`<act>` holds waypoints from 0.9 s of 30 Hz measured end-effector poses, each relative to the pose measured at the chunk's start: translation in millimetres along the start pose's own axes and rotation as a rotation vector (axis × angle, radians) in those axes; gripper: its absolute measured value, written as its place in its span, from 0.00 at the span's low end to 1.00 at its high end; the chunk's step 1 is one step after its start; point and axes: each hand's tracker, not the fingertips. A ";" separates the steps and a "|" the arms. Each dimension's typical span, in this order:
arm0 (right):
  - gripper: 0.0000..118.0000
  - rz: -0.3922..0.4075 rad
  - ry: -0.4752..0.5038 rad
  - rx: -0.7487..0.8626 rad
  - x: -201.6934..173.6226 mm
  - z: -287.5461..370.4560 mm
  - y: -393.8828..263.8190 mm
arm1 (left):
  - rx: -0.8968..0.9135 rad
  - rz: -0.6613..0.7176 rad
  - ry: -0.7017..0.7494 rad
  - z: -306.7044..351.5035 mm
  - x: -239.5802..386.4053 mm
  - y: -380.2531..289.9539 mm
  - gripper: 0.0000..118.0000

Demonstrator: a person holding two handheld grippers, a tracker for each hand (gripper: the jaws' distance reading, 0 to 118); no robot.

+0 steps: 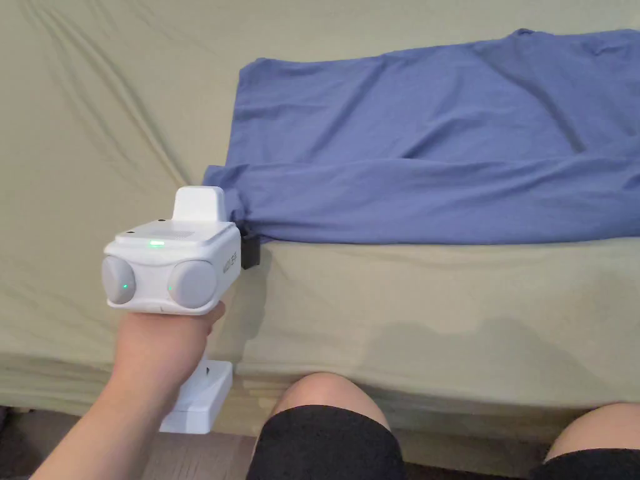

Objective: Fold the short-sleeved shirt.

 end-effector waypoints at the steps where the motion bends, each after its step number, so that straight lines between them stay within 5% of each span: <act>1: 0.01 -0.008 0.004 -0.015 -1.6 1.1 -1.6 | 0.046 -0.001 -0.130 4.2 -5.2 -2.2 0.00; 2: 0.01 -0.019 0.014 -0.034 0.0 -3.3 -1.4 | 0.058 0.037 -0.205 10.3 -2.5 -1.1 0.00; 6: 0.04 0.029 0.007 -0.142 5.0 -56.2 22.1 | 0.084 0.007 -0.115 30.5 -10.3 -4.8 0.00; 7: 0.17 0.039 0.012 -0.203 10.1 -72.2 26.4 | 0.086 0.002 -0.118 32.6 -9.1 -0.2 0.00; 9: 0.79 0.032 -0.013 -0.272 21.4 -105.7 31.7 | 0.095 -0.001 -0.123 36.8 -8.0 2.6 0.00; 10: 0.93 0.014 -0.035 -0.307 26.4 -120.7 32.1 | 0.093 0.000 -0.127 38.0 -7.3 4.9 0.00; 11: 0.94 0.005 -0.044 -0.325 30.5 -133.8 32.8 | 0.092 0.006 -0.131 35.4 -7.7 7.5 0.00; 13: 0.81 -0.019 -0.052 -0.326 40.9 -161.4 29.4 | 0.092 0.013 -0.136 35.4 -7.1 9.5 0.00; 15: 0.14 -0.094 0.090 -0.381 48.1 -175.7 26.2 | 0.081 0.028 -0.149 32.7 -9.2 11.4 0.00; 16: 0.09 -0.165 0.148 -0.369 49.6 -178.8 25.1 | 0.067 0.051 -0.165 32.2 -10.9 12.1 0.00; 17: 0.08 -0.130 0.063 -0.319 40.8 -169.2 27.6 | 0.054 0.089 -0.181 32.3 -13.4 12.3 0.00; 19: 0.08 -0.071 0.064 -0.293 35.8 -165.1 32.1 | 0.054 0.111 -0.190 31.6 -20.5 14.1 0.00; 27: 0.08 -0.145 0.090 -0.170 60.5 -74.9 52.5 | 0.135 0.104 -0.216 85.6 -37.1 12.2 0.00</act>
